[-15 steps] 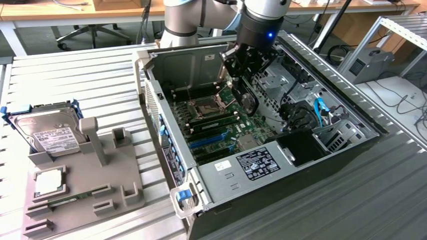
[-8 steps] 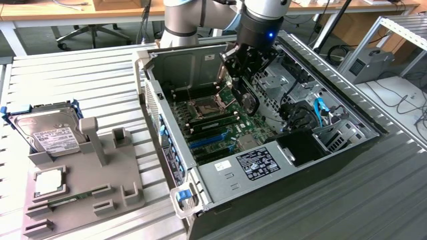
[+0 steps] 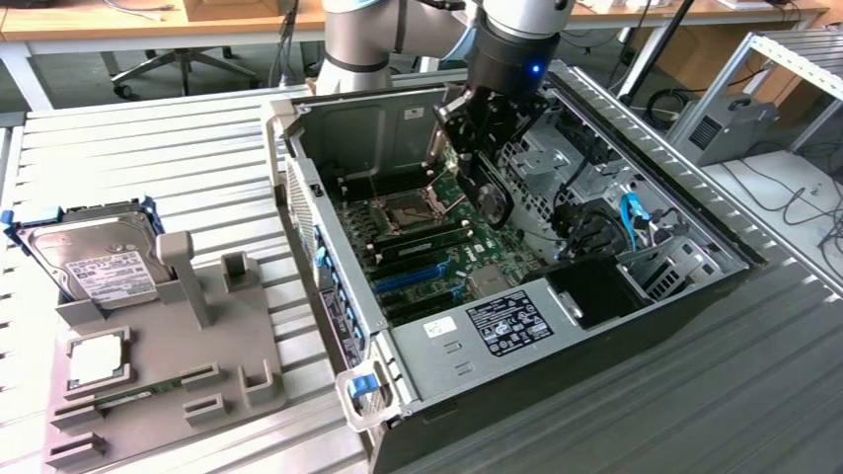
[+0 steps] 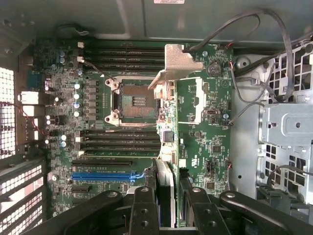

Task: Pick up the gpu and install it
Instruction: 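Insert the gpu into the slot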

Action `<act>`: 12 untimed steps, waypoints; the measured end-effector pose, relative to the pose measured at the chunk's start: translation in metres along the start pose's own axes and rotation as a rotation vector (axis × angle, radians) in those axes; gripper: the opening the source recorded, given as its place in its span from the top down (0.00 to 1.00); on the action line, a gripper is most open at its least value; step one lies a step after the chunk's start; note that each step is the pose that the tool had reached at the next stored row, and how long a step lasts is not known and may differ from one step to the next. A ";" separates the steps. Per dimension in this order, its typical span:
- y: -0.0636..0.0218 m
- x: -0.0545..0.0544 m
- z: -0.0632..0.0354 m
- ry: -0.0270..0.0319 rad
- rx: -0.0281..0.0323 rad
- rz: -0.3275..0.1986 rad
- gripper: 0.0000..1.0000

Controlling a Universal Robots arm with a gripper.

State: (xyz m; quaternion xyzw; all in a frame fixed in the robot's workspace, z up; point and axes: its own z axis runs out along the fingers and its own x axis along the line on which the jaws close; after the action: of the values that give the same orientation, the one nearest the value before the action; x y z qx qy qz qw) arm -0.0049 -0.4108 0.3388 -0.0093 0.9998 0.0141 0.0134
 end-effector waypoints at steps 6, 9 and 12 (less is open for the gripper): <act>0.0000 0.000 0.0000 0.0004 -0.0005 -0.015 0.71; 0.0000 0.000 0.0000 0.0007 -0.0006 -0.023 0.71; 0.0000 0.000 0.0000 0.0009 -0.0008 -0.030 0.71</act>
State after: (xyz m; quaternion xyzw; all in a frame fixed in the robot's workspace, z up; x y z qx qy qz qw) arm -0.0049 -0.4108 0.3388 -0.0245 0.9995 0.0143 0.0131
